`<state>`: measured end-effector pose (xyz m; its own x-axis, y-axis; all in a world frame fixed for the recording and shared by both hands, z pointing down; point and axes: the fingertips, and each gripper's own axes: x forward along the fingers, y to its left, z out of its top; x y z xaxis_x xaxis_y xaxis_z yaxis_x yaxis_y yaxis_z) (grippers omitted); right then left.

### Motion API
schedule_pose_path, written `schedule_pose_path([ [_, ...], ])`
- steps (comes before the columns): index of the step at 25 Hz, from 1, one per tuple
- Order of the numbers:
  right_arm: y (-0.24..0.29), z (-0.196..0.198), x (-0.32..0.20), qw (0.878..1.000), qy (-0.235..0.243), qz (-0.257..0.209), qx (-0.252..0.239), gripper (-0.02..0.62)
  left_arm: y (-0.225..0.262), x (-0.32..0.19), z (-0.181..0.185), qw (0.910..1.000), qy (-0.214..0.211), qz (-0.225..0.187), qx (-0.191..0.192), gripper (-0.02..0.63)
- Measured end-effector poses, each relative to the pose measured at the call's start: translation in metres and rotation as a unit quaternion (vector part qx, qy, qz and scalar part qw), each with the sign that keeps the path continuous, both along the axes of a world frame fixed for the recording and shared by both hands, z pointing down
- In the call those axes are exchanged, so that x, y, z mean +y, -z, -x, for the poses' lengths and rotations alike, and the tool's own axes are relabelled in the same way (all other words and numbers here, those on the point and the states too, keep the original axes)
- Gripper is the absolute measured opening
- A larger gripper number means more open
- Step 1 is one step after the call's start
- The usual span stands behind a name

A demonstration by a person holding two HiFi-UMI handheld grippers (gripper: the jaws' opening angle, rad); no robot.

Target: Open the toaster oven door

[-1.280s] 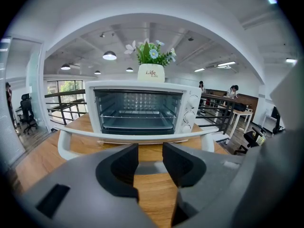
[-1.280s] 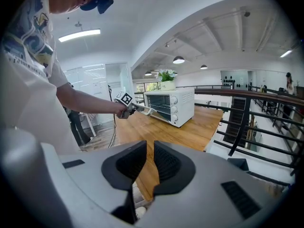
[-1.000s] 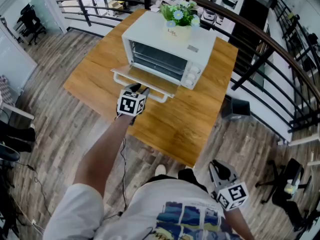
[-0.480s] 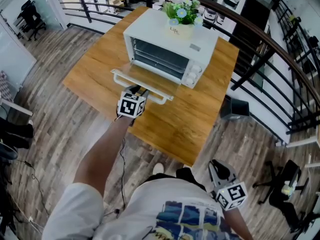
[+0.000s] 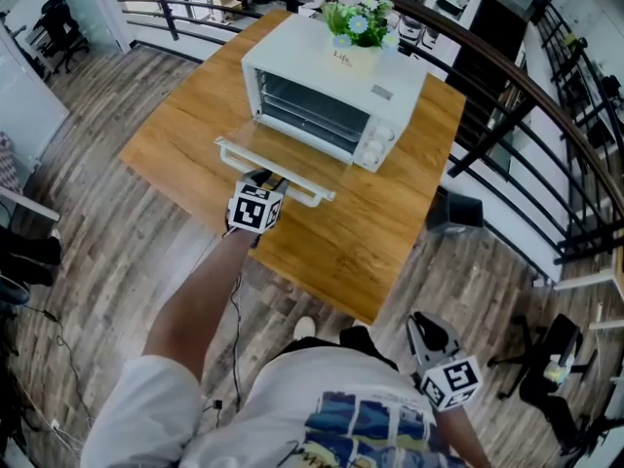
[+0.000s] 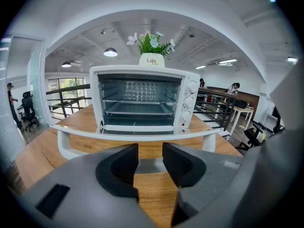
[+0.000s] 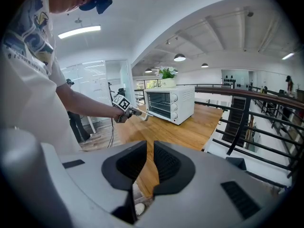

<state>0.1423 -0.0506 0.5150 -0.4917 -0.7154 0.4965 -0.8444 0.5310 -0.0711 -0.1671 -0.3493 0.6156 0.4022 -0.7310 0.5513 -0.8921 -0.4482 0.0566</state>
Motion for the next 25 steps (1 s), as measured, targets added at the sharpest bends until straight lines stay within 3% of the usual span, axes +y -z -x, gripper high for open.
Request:
schedule_pose_path([
  [25,-0.003,0.002,-0.008,1.0,0.0,0.011,0.014,0.044,-0.05,0.01,0.006,0.9996,-0.003,0.025,-0.013,0.153],
])
